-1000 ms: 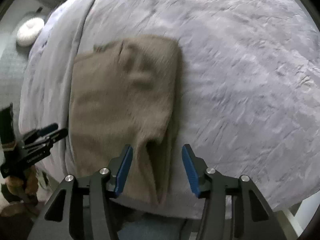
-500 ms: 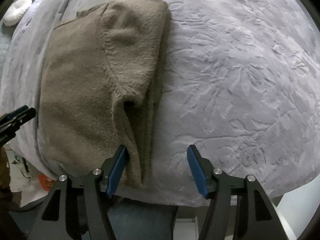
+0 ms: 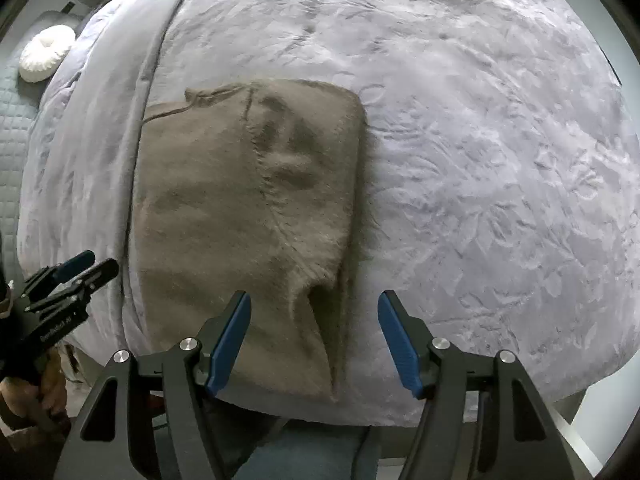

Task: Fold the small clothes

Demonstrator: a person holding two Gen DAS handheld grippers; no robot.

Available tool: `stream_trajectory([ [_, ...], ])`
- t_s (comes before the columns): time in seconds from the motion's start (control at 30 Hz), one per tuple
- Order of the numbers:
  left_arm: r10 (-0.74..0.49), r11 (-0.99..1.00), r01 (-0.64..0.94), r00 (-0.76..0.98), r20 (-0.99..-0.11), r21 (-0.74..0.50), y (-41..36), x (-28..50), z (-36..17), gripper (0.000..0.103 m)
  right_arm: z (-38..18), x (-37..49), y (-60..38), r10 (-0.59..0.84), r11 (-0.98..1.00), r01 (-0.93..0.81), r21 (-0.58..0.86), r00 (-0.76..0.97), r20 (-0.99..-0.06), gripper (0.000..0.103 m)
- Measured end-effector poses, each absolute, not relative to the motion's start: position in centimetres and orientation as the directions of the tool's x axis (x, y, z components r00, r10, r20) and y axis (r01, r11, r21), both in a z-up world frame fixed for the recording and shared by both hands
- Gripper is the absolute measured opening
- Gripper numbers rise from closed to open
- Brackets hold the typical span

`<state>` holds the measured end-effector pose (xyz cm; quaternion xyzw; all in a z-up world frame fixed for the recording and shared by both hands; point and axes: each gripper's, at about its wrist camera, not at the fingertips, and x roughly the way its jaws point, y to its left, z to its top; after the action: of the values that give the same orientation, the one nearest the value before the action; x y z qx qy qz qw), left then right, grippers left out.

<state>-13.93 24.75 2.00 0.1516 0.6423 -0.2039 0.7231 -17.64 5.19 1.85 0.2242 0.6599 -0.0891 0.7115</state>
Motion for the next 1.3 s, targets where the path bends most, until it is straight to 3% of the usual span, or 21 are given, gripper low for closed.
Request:
stream_trajectory([
  [0.5,-0.058,0.873,0.487,0.054,-0.997,-0.024,24.1,-13.3,0.8,0.059,1.4,-17.1,5.1,0.203,0.836,0.494,0.239,0.126,-0.971,0.074],
  [0.53,-0.056,0.874,0.486,0.054,-0.997,-0.022,24.1,-13.3,0.7,0.065,1.4,-17.0,5.1,0.202,0.835,0.497,0.238,0.125,-0.971,0.074],
  [0.57,-0.050,0.874,0.486,0.053,-0.997,-0.018,24.1,-13.3,0.7,0.084,1.4,-16.9,5.1,0.201,0.833,0.500,0.237,0.126,-0.971,0.074],
  [0.6,-0.047,0.874,0.486,0.057,-0.997,-0.013,24.0,-13.3,0.7,0.088,1.4,-16.9,5.0,0.201,0.830,0.504,0.238,0.128,-0.971,0.074],
  [0.83,-0.030,0.854,0.519,0.088,-0.996,0.021,23.1,-13.5,1.1,0.089,2.3,-16.2,5.3,0.179,0.842,0.492,0.221,0.131,-0.975,0.075],
  [0.9,-0.028,0.857,0.515,0.096,-0.995,0.026,23.0,-13.4,1.3,0.089,2.7,-15.8,5.7,0.159,0.855,0.476,0.205,0.135,-0.978,0.086],
  [1.3,-0.067,0.911,0.412,0.152,-0.986,0.002,23.3,-11.9,3.7,0.089,5.2,-14.4,6.9,0.016,0.894,0.439,0.091,0.173,-0.985,0.088],
])
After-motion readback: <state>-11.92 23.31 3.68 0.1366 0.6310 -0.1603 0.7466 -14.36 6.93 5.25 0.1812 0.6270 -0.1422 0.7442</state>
